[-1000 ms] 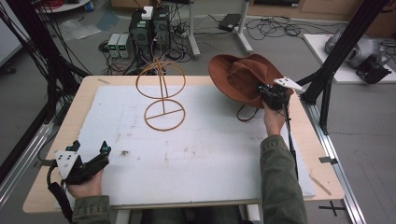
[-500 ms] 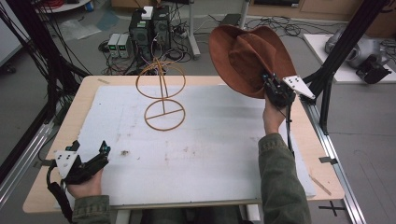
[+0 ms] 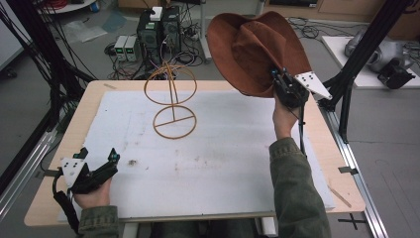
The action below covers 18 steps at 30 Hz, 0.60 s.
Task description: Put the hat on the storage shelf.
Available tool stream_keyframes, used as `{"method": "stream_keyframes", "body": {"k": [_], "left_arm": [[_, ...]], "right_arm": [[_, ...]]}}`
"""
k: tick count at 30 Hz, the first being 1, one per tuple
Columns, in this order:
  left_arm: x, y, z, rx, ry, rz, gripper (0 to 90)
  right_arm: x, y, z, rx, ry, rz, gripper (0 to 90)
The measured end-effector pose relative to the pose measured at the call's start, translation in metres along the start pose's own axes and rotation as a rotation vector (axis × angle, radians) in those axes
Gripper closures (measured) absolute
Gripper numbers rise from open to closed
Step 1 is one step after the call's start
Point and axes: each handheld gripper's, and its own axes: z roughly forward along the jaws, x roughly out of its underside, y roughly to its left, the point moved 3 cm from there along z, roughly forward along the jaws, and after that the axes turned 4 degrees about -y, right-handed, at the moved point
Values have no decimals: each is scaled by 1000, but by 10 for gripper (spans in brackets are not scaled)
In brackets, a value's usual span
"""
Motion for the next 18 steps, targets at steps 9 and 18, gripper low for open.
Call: {"method": "stream_keyframes", "body": {"k": [9,18], "left_arm": [[0,2,0,1,-7,-19,105],[0,5,-1,9,-2,-20,105]], "right_arm": [[-3,55,24,-106,2,-1,876],[-3,116,42,-246,8,-2,876]]}}
